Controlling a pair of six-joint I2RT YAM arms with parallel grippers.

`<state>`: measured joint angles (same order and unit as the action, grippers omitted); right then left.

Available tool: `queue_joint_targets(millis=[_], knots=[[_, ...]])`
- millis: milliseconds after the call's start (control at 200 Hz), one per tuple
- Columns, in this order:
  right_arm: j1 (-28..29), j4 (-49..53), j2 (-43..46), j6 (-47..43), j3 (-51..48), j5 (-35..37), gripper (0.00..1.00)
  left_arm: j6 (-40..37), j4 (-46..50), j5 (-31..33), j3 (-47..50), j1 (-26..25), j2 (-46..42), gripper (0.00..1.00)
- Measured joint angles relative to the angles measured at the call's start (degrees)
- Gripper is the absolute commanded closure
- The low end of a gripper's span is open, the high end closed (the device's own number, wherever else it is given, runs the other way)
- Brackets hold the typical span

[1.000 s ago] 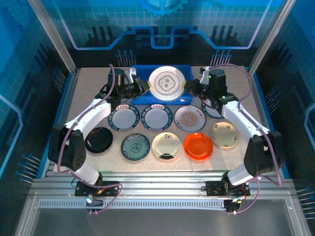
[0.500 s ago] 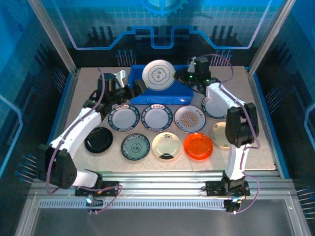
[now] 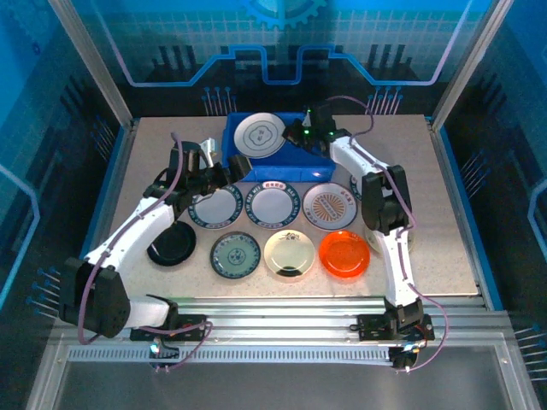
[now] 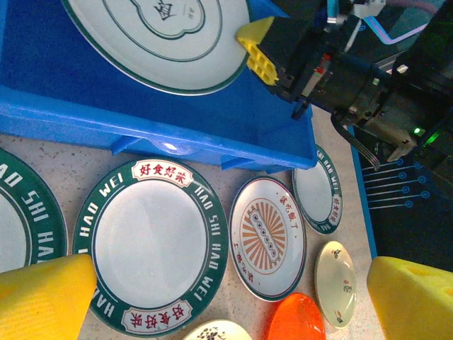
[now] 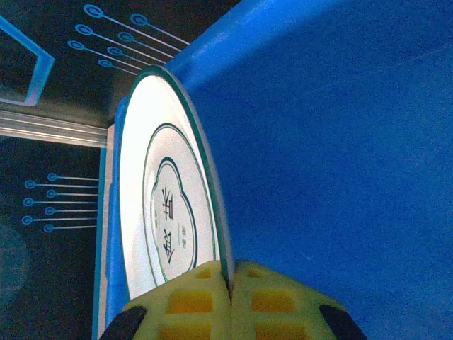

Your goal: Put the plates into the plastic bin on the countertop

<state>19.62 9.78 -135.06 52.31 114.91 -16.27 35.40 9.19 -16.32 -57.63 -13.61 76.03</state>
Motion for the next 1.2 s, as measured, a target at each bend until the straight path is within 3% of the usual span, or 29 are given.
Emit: queue_joint_targets(millis=[500, 871, 1001, 1201], knots=[[0.96, 13.14, -12.48, -1.33, 17.86, 1.25, 1.00, -1.09, -0.02, -0.04, 1.66, 0.00, 0.66, 0.01], [1.33, 17.16, -14.49, -1.77, 21.73, 1.29, 1.00, -1.07, -0.50, -0.61, 2.40, 0.00, 2.97, 0.01], [1.38, 18.80, -16.06, -2.38, 23.67, 1.31, 0.93, -1.07, -0.66, -0.74, 2.43, 0.00, 3.67, 0.01], [1.38, 20.22, -16.76, -3.50, 24.41, 1.31, 0.73, -1.07, -1.14, -1.09, 2.43, 0.00, 3.80, 0.01]])
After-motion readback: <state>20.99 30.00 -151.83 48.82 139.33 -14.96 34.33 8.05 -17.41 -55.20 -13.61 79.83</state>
